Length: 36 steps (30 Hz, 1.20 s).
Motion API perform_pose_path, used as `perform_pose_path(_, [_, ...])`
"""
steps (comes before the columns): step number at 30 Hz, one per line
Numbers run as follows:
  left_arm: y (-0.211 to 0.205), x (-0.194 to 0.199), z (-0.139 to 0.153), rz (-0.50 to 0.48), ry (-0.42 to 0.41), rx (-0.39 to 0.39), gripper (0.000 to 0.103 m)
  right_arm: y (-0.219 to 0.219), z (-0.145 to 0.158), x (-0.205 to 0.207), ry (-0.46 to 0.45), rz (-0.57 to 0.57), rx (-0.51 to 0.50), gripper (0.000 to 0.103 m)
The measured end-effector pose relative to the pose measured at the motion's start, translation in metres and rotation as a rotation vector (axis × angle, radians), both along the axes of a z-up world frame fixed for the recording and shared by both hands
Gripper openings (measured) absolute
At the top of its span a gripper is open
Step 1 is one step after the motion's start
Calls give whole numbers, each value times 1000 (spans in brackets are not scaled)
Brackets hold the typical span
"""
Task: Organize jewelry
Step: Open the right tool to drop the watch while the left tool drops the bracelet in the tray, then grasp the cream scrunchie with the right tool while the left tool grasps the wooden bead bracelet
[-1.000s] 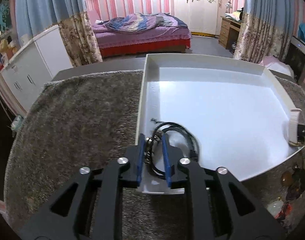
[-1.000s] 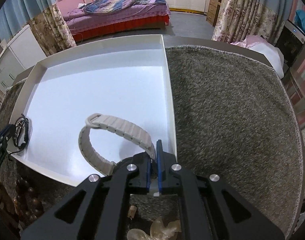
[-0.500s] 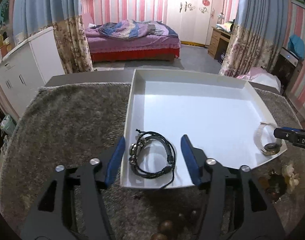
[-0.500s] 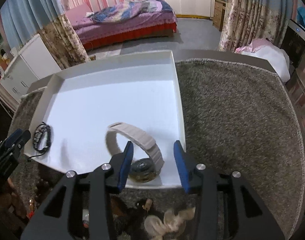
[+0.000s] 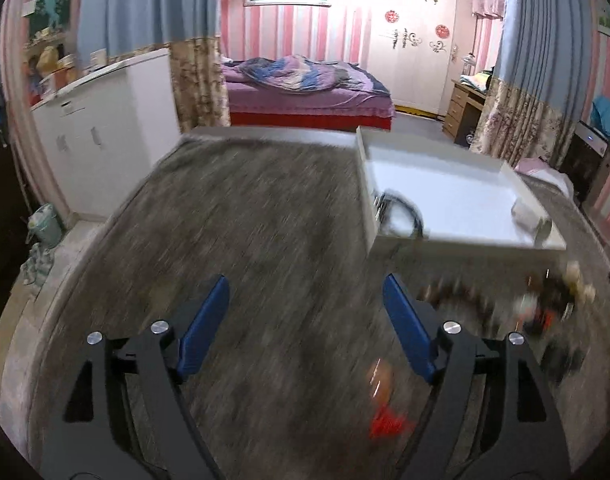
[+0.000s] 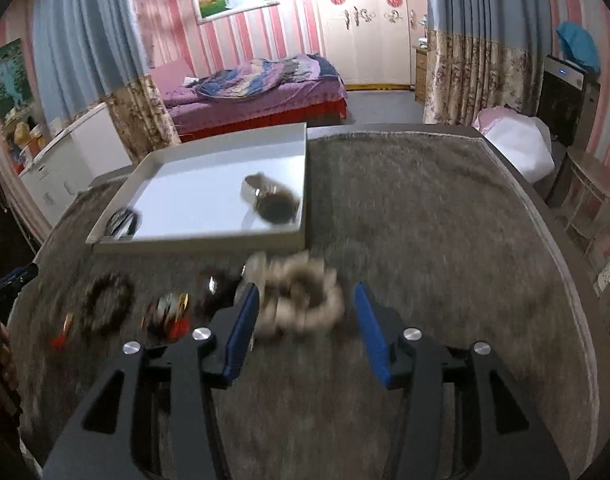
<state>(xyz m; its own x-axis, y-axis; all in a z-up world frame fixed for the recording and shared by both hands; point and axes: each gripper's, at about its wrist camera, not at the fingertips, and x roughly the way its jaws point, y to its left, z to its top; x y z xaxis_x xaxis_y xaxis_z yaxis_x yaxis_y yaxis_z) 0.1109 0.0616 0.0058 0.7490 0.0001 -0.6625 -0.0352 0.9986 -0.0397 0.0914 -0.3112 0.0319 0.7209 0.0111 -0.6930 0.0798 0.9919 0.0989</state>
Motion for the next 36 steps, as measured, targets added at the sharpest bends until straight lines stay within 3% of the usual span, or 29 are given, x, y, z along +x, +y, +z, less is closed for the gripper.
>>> perform_pose_path(6, [-4, -56, -17, 22, -6, 15, 80, 19, -19, -48, -26, -4, -12, 50])
perform_pose_path(11, [-19, -70, -34, -24, 37, -10, 82, 29, -33, -64, -16, -3, -6, 50])
perform_pose_path(21, [-38, -71, -28, -74, 37, -26, 82, 53, -30, -60, -18, 38, -5, 50])
perform_pose_path(28, [-54, -62, -9, -91, -15, -6, 83, 38, -23, -42, -23, 4, -25, 50])
perform_pose_path(36, [-48, -48, -18, -70, 11, 21, 82, 27, -33, -18, 1, -26, 4, 50])
